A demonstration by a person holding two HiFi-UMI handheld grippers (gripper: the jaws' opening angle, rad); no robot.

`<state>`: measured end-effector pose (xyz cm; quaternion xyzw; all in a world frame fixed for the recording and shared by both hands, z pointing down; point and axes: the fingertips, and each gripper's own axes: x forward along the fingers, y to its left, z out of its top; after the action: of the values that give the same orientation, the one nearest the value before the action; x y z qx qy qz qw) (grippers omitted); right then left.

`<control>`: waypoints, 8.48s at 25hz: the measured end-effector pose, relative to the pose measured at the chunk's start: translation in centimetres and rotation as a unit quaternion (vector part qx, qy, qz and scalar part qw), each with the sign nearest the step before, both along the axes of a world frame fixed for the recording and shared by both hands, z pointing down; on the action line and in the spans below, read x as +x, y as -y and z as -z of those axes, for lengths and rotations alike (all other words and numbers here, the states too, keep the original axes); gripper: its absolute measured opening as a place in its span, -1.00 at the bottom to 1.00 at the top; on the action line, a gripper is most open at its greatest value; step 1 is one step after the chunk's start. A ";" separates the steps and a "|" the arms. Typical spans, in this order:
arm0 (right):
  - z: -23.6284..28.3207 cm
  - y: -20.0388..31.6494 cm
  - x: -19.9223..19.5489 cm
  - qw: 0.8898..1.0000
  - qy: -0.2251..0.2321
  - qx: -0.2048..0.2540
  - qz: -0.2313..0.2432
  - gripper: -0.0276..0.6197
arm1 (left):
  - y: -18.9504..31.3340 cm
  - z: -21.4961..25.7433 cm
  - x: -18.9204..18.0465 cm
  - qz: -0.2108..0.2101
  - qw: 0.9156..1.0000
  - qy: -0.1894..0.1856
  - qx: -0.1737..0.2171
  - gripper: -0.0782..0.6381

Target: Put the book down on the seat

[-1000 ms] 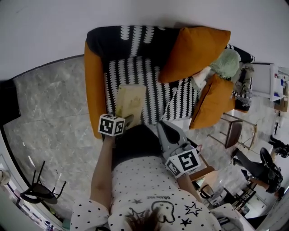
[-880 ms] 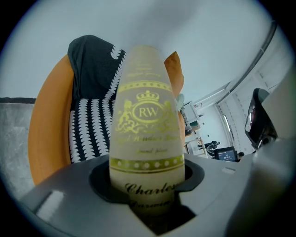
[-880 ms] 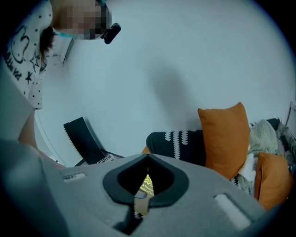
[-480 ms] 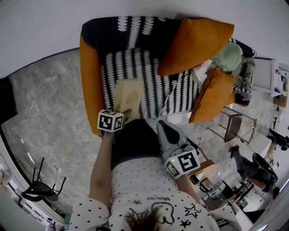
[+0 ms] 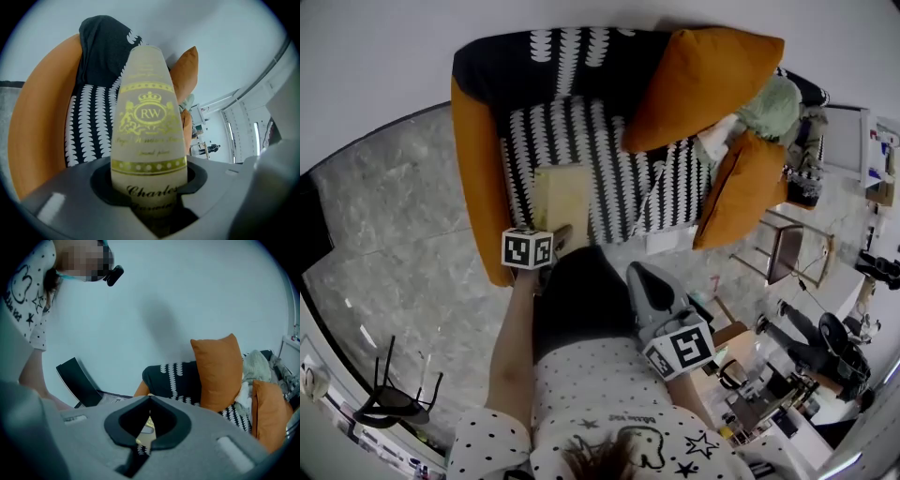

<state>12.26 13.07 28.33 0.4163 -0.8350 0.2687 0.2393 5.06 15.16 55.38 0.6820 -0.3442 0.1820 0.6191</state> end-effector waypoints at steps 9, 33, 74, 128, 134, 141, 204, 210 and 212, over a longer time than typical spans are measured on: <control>-1.5 0.0 1.1 1.000 -0.009 -0.016 -0.018 -0.91 | 0.6 -3.8 1.9 -0.003 1.000 -0.007 -0.006 -0.14; -2.7 -0.7 0.2 0.998 -0.019 -0.056 -0.033 -0.91 | 1.8 -9.3 2.1 0.028 0.999 -0.011 -0.025 -0.14; -6.0 -2.0 0.7 0.993 -0.034 -0.108 -0.036 -0.92 | 1.3 -16.6 -0.2 0.022 0.995 0.098 -0.016 0.37; -2.0 -1.2 -1.7 0.999 0.003 -0.029 -0.025 -0.92 | 2.8 -8.1 -9.6 0.126 0.954 0.270 0.043 -0.80; -2.4 -0.7 -0.2 0.999 0.006 -0.023 -0.033 -0.92 | 4.2 -6.8 -8.6 0.120 0.953 0.271 0.064 -0.80; -0.4 -0.3 -1.9 1.000 0.019 0.007 -0.024 -0.92 | 5.5 -3.4 -9.8 0.125 0.949 0.274 0.093 -0.80; 2.7 2.2 -6.1 0.986 0.056 0.096 0.121 -0.92 | 5.5 14.6 -9.3 0.113 0.914 0.277 0.275 -0.80; 2.8 2.6 -6.9 0.983 0.058 0.104 0.137 -0.92 | 5.5 15.7 -10.3 0.132 0.908 0.280 0.283 -0.80; 2.8 2.7 -7.0 0.983 0.059 0.105 0.137 -0.92 | 5.6 16.2 -10.6 0.141 0.906 0.278 0.286 -0.80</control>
<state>5.30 10.32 25.50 0.3042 -0.9204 0.1682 0.1789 -5.52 9.60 39.21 0.6960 -0.6321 0.1687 0.2959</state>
